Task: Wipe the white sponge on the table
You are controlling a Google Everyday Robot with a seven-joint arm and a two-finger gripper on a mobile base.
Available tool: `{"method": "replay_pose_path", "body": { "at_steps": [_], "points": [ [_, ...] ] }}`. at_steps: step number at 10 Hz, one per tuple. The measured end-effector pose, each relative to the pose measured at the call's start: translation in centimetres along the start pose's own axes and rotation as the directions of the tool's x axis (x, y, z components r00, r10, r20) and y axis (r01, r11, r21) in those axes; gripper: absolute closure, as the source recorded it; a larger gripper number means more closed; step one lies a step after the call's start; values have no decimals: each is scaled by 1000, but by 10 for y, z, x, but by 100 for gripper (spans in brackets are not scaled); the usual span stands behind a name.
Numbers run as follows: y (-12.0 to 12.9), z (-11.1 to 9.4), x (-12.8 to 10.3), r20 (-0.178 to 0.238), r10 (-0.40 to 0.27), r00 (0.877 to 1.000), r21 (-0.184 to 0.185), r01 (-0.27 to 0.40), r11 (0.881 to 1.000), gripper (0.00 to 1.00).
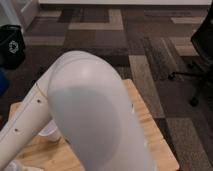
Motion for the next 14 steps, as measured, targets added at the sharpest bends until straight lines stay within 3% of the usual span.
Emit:
{"method": "replay_pose_path", "body": {
  "at_steps": [4, 6, 8, 10, 12, 14],
  "points": [
    [3, 6, 1, -8, -2, 1000, -9, 2, 1000, 100],
    [22, 24, -2, -12, -10, 1000, -56, 10, 998, 100],
    [29, 34, -6, -9, -14, 1000, -71, 13, 997, 100],
    [27, 35, -6, -5, -9, 1000, -65, 9, 998, 100],
    [16, 28, -3, 3, 5, 1000, -32, -5, 999, 100],
    [-8, 29, 17, -21, 44, 999, 7, -44, 999, 100]
  ]
}}
